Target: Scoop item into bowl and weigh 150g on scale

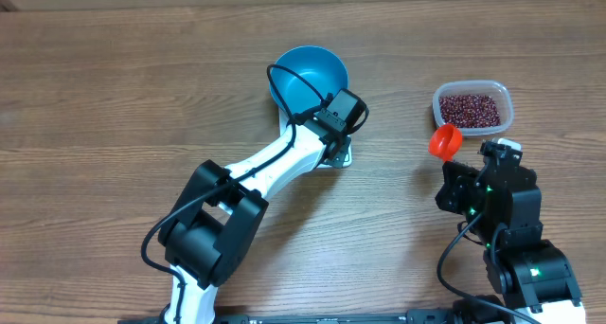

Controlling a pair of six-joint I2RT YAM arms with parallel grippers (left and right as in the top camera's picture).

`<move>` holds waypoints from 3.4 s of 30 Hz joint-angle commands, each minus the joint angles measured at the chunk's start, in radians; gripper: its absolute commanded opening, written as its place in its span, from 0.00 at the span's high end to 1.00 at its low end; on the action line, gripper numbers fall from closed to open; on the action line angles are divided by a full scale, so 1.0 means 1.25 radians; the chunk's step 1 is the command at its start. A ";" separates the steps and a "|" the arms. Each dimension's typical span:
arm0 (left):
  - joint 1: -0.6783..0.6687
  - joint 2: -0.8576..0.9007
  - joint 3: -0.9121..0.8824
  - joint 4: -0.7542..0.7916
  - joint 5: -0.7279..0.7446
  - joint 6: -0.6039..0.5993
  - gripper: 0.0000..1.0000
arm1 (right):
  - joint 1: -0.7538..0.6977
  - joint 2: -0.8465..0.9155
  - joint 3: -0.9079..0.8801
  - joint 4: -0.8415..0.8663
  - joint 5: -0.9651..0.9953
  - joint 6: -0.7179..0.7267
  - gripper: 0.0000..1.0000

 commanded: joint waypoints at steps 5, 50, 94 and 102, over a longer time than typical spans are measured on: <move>-0.006 -0.002 0.011 -0.020 0.028 0.013 0.96 | -0.005 -0.002 0.010 0.002 0.008 -0.005 0.96; 0.094 -0.524 -0.148 -0.215 0.068 0.059 0.00 | -0.005 -0.002 0.010 -0.002 -0.008 -0.004 0.96; 0.095 -0.524 -0.148 -0.219 0.053 0.057 0.00 | -0.005 0.627 0.685 -0.299 0.329 -0.365 0.96; 0.095 -0.524 -0.148 -0.218 0.053 0.057 0.00 | -0.030 0.719 0.684 -0.232 0.414 -0.504 0.96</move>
